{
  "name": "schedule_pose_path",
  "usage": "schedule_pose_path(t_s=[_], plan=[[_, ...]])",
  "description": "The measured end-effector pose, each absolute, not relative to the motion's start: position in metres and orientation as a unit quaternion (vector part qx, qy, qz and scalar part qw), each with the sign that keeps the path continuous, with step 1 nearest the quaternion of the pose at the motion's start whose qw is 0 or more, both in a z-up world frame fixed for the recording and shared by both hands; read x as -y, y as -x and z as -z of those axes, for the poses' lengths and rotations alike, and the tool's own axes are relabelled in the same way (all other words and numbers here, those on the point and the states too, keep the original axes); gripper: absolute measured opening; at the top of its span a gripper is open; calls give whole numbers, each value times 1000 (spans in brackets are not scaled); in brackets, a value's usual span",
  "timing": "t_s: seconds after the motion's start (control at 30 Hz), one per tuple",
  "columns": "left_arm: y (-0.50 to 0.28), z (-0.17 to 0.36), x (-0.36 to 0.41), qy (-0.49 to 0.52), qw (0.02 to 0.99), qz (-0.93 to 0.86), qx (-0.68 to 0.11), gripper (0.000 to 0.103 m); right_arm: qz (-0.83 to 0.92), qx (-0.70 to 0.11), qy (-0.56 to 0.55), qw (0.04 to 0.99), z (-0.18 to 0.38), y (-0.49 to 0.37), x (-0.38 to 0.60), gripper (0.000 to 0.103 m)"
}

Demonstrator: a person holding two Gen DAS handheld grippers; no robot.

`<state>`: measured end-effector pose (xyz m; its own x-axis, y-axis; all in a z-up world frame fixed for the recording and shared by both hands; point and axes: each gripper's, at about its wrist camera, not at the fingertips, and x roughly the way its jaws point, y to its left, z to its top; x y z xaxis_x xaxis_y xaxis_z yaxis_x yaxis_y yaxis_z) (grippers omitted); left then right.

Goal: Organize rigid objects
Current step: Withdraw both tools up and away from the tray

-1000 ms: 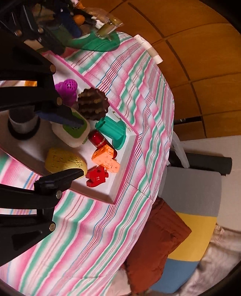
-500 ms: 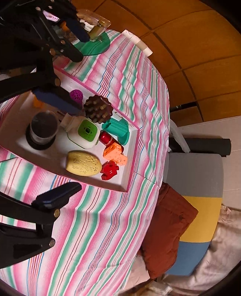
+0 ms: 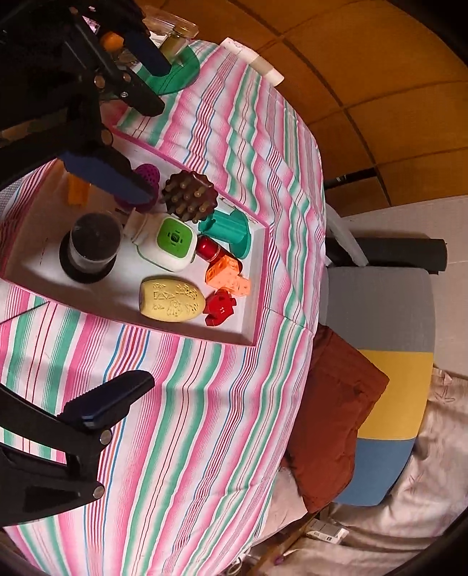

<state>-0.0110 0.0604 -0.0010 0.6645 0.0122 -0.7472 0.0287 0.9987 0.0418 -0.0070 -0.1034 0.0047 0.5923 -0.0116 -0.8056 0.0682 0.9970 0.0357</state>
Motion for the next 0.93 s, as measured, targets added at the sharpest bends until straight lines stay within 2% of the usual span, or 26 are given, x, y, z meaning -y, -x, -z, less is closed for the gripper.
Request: schedule_pose_path(t_s=[0.6,0.93], plan=[[4,9,-56,-18,897,21,-441,50,35,-450,-41,891,-2,4,108,95],[8,5,-50,-45,908,7,-418,50,46,-446,-49,893,-1,2,120,95]])
